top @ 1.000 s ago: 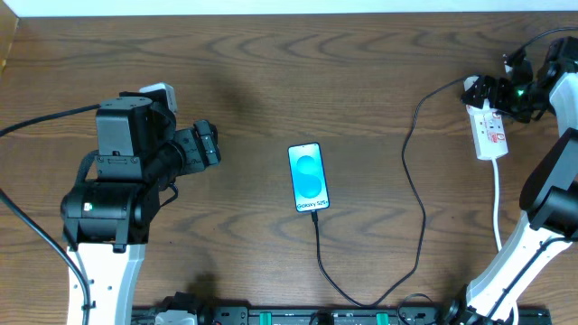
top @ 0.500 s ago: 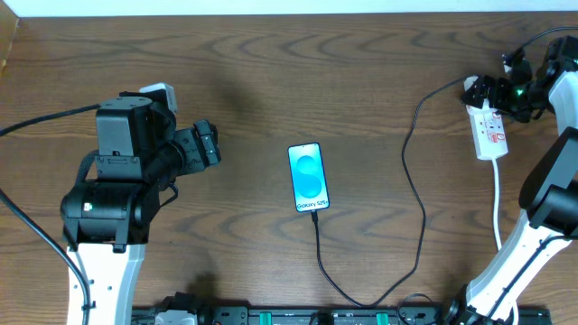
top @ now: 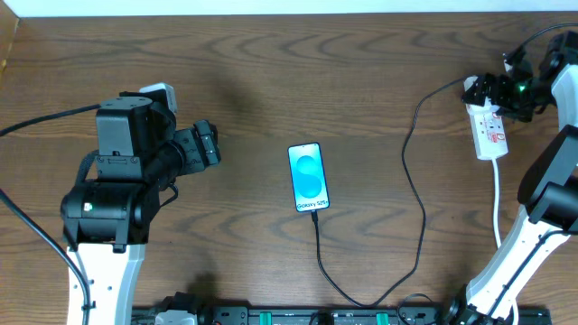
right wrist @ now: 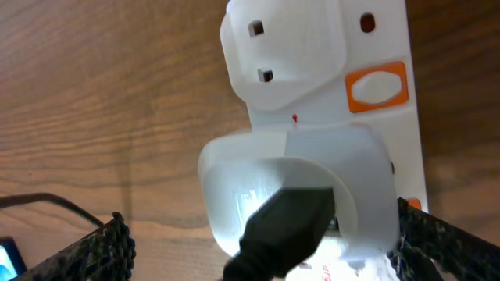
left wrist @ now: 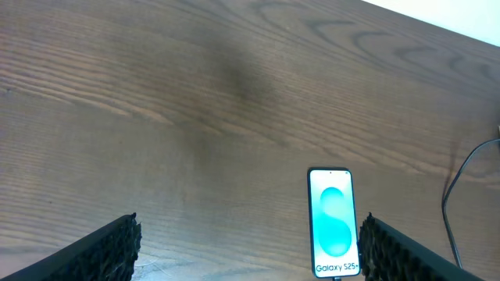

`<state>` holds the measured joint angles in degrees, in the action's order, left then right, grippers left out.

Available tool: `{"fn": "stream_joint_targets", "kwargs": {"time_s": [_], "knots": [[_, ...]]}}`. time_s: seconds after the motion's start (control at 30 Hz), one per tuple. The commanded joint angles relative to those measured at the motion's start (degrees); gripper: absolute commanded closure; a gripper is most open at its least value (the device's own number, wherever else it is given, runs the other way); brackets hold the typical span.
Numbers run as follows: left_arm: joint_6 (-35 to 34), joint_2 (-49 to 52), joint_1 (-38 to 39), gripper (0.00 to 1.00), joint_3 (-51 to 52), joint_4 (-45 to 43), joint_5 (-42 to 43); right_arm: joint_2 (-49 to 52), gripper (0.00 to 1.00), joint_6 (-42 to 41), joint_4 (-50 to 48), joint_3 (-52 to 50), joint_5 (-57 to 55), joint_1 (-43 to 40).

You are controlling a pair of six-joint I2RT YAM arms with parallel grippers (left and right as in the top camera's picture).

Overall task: Plug charger to phone and switch on socket
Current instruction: 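Press down the orange switch beside the charger plug with the right gripper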

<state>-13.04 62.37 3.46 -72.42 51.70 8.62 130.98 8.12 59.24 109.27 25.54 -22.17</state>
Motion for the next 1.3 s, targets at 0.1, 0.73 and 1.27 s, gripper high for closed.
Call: {"fn": "stream_joint_targets", "kwargs": {"time_s": [0.1,0.73,1.27], "knots": [[0.98,0.11,-0.28,0.11,-0.57,0.15,-0.76,0.39,0.01,-0.28,2.84,4.72,-1.22,-0.07],[0.98,0.11,-0.28,0.11,-0.57,0.15,-0.76,0.42,0.01,-0.15,3.78,3.32,-1.25,0.17],[0.98,0.11,-0.28,0.11,-0.57,0.15,-0.76,0.42,0.01,-0.37,0.13,-4.0,-1.01,1.66]]}}
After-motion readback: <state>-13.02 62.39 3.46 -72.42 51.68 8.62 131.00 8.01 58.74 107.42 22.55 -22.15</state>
